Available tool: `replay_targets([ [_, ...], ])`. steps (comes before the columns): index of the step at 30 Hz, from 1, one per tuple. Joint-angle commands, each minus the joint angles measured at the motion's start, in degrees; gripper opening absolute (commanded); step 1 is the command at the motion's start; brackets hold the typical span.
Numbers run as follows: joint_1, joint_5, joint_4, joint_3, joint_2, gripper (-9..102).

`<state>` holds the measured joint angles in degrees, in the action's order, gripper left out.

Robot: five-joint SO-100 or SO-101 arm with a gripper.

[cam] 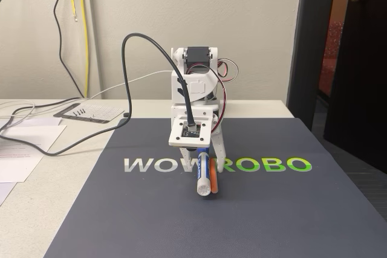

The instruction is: Pick up the blue marker.

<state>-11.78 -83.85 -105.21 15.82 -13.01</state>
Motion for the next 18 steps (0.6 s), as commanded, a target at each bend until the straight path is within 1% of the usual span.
replay_targets([
  [1,-0.7,-0.4,-1.4,2.4,-0.8,15],
  [12,-1.0,-1.2,-2.1,2.4,-0.5,3],
  [15,-1.1,-1.1,-2.3,2.4,-0.7,0],
  [18,-1.1,-0.9,-2.4,2.4,-1.1,0],
])
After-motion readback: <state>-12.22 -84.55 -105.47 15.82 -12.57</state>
